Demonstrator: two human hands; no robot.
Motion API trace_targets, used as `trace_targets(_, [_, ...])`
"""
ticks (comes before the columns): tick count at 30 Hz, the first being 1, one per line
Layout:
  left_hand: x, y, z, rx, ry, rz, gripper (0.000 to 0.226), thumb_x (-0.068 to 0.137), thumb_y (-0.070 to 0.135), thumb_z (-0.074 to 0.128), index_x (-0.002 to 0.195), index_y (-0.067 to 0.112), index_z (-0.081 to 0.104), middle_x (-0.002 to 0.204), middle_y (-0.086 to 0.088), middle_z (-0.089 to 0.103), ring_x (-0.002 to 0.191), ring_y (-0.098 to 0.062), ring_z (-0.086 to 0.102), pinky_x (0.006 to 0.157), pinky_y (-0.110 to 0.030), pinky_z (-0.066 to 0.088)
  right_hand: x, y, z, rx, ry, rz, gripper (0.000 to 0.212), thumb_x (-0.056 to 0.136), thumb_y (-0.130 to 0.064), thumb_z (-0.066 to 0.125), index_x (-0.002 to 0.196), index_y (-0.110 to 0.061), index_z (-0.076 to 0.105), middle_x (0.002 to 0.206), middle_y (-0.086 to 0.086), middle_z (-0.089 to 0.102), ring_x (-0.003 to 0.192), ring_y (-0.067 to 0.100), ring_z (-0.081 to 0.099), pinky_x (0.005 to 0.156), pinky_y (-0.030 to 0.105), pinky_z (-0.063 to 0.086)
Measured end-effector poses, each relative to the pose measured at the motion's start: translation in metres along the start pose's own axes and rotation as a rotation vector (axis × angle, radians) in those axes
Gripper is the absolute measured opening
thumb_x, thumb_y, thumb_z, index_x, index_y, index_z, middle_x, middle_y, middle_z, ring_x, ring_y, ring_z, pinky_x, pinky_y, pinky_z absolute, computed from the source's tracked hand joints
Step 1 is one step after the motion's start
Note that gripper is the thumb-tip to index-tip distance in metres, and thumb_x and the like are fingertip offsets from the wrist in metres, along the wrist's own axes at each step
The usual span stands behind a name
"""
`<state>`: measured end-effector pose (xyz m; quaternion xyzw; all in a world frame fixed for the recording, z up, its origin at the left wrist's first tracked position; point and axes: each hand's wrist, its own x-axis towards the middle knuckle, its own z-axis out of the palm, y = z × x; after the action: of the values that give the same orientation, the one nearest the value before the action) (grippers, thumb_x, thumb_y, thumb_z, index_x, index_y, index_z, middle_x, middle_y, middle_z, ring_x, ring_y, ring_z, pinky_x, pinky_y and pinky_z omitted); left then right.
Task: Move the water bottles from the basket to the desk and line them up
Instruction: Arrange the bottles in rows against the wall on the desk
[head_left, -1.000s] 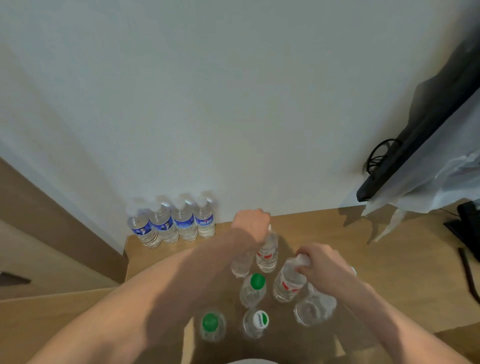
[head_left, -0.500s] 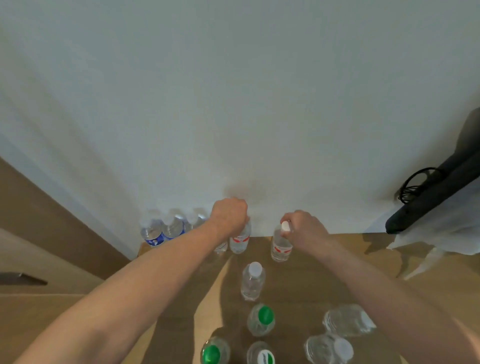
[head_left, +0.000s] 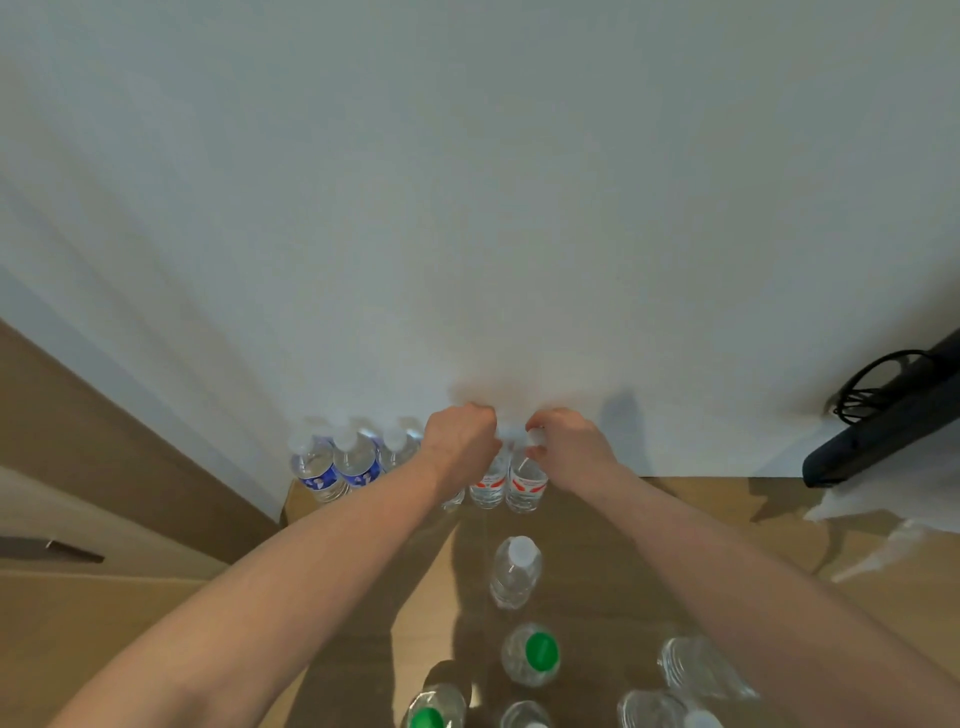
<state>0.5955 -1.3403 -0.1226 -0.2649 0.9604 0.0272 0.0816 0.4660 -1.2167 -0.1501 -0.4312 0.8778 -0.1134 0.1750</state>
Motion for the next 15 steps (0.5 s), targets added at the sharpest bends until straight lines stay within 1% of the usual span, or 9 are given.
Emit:
trace_targets(4, [-0.008, -0.001, -0.006, -0.003, 0.004, -0.035, 0.038, 0.105, 0.046, 0.055, 0.125, 0.015, 0.063, 0.118, -0.009, 0.068, 0.102, -0.033, 0.069, 0.077, -0.039, 0.052, -0.011, 0.000, 0.002, 0.041, -0.009, 0.006, 0.044, 0.099, -0.035, 0.071, 0.141, -0.026, 0.061, 0.144, 0.001, 0.061, 0.135, 0.022, 0.054, 0.111, 0.031, 0.040])
trace_targets(6, [-0.018, -0.002, -0.012, -0.023, 0.013, -0.055, 0.042, 0.103, 0.051, 0.054, 0.128, 0.018, 0.063, 0.121, -0.006, 0.068, 0.104, -0.031, 0.068, 0.080, -0.040, 0.053, -0.021, 0.002, -0.007, 0.087, -0.027, 0.034, 0.048, 0.096, -0.034, 0.074, 0.142, -0.028, 0.061, 0.144, 0.000, 0.062, 0.134, 0.022, 0.054, 0.110, 0.032, 0.042])
trace_targets(7, [-0.026, -0.001, -0.016, -0.047, 0.027, -0.058, 0.044, 0.103, 0.052, 0.054, 0.131, 0.019, 0.062, 0.123, -0.005, 0.067, 0.106, -0.030, 0.068, 0.082, -0.041, 0.054, -0.029, 0.003, -0.015, 0.117, -0.028, 0.050, 0.050, 0.094, -0.033, 0.075, 0.142, -0.028, 0.062, 0.142, -0.001, 0.063, 0.131, 0.022, 0.057, 0.107, 0.032, 0.044])
trace_targets(9, [-0.051, 0.002, -0.023, -0.134, 0.063, -0.037, 0.045, 0.101, 0.051, 0.056, 0.136, 0.023, 0.060, 0.129, -0.002, 0.065, 0.111, -0.027, 0.067, 0.087, -0.041, 0.056, -0.054, 0.009, -0.033, 0.206, 0.013, 0.068, 0.050, 0.091, -0.030, 0.076, 0.140, -0.029, 0.064, 0.138, -0.002, 0.066, 0.117, 0.020, 0.066, 0.101, 0.032, 0.048])
trace_targets(10, [-0.067, 0.004, -0.027, -0.190, 0.075, -0.020, 0.046, 0.100, 0.051, 0.057, 0.138, 0.026, 0.059, 0.132, 0.001, 0.065, 0.115, -0.025, 0.066, 0.090, -0.041, 0.056, -0.070, 0.013, -0.043, 0.261, 0.050, 0.071, 0.048, 0.090, -0.029, 0.076, 0.138, -0.030, 0.066, 0.136, -0.005, 0.068, 0.107, 0.017, 0.070, 0.097, 0.031, 0.050])
trace_targets(12, [-0.102, 0.007, -0.032, -0.295, 0.064, 0.024, 0.046, 0.098, 0.051, 0.060, 0.138, 0.029, 0.061, 0.135, 0.007, 0.066, 0.118, -0.020, 0.065, 0.094, -0.039, 0.055, -0.112, 0.027, -0.058, 0.330, 0.114, 0.082, 0.042, 0.092, -0.029, 0.076, 0.133, -0.036, 0.069, 0.130, -0.016, 0.069, 0.089, 0.002, 0.070, 0.085, 0.026, 0.051])
trace_targets(13, [-0.120, 0.007, -0.034, -0.346, 0.035, 0.039, 0.046, 0.096, 0.053, 0.062, 0.137, 0.031, 0.062, 0.134, 0.010, 0.067, 0.113, -0.017, 0.067, 0.093, -0.037, 0.054, -0.135, 0.035, -0.064, 0.347, 0.130, 0.094, 0.038, 0.094, -0.031, 0.075, 0.130, -0.040, 0.069, 0.127, -0.022, 0.068, 0.084, -0.002, 0.068, 0.079, 0.022, 0.050])
trace_targets(15, [-0.151, 0.001, -0.035, -0.451, -0.055, 0.040, 0.048, 0.094, 0.059, 0.064, 0.135, 0.034, 0.063, 0.129, 0.018, 0.067, 0.090, -0.008, 0.066, 0.086, -0.033, 0.052, -0.180, 0.055, -0.074, 0.348, 0.139, 0.128, 0.030, 0.098, -0.036, 0.072, 0.124, -0.048, 0.067, 0.120, -0.030, 0.065, 0.083, -0.004, 0.067, 0.071, 0.018, 0.049])
